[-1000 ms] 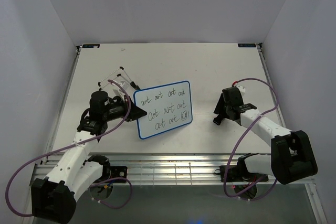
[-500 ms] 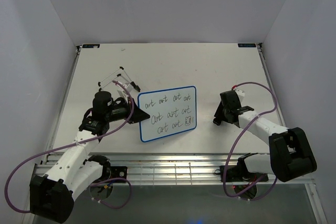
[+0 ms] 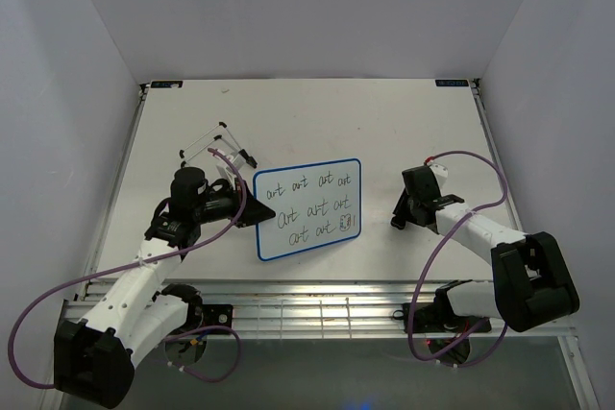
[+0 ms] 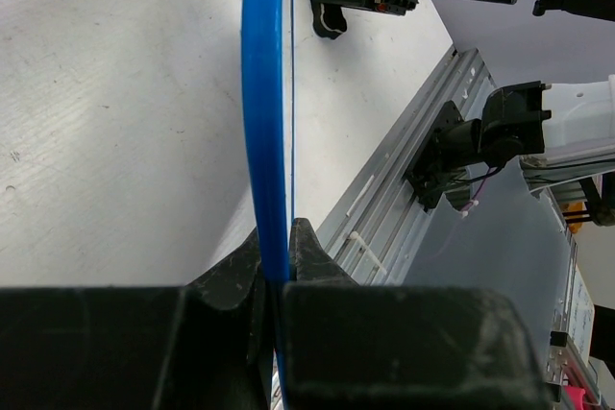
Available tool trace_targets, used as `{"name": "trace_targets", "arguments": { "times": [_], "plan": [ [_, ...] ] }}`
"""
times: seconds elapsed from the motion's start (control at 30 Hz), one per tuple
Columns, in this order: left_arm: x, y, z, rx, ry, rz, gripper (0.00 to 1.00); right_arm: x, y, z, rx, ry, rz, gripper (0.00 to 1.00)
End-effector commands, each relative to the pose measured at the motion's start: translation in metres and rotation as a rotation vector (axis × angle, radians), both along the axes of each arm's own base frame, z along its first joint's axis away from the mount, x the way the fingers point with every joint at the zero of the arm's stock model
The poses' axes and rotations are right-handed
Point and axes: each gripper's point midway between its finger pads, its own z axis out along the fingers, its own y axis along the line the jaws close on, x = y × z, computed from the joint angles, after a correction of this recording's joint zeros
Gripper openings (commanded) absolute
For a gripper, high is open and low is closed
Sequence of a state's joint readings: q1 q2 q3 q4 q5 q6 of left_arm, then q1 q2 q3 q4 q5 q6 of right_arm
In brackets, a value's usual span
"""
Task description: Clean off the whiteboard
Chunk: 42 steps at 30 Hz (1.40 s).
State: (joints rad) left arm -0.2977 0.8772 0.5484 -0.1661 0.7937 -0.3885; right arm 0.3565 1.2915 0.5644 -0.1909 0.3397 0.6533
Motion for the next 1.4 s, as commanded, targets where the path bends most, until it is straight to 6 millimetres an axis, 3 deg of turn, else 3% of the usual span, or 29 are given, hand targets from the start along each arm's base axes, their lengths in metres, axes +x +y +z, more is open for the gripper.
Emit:
{"name": "trace_targets", "arguments": {
  "times": [0.0,0.3,0.33,0.57,0.6,0.83,1.1,1.23,1.37],
  "plan": [
    [-0.002,-0.004,0.014,-0.012,-0.055,-0.036,0.0,0.002,0.0,-0.003,-0.01,-0.008,-0.011,0.41],
    [0.001,-0.002,0.014,0.0,-0.059,-0.013,0.0,0.001,0.006,0.005,-0.001,-0.04,0.04,0.26],
    [0.002,-0.001,0.013,0.002,-0.058,-0.007,0.0,0.002,0.008,0.008,-0.007,-0.054,0.08,0.22],
    [0.006,0.001,0.009,0.021,-0.045,0.018,0.0,0.004,0.022,0.037,-0.022,-0.175,0.316,0.18],
    [0.006,0.001,0.008,0.022,-0.042,0.02,0.0,0.003,0.023,0.039,-0.022,-0.183,0.338,0.13],
    [0.005,0.0,0.008,0.018,-0.032,0.008,0.0,-0.005,0.043,0.053,0.009,-0.225,0.536,0.08],
    [0.006,-0.001,0.006,0.015,-0.009,0.007,0.0,-0.021,0.115,0.125,0.257,-0.526,0.883,0.08],
    [0.007,-0.003,0.001,0.015,0.024,0.0,0.0,-0.026,0.137,0.166,0.306,-0.693,0.95,0.08],
    [0.006,-0.006,0.0,0.003,0.042,-0.019,0.0,-0.038,0.174,0.208,0.36,-0.84,1.053,0.08]
  ]
}}
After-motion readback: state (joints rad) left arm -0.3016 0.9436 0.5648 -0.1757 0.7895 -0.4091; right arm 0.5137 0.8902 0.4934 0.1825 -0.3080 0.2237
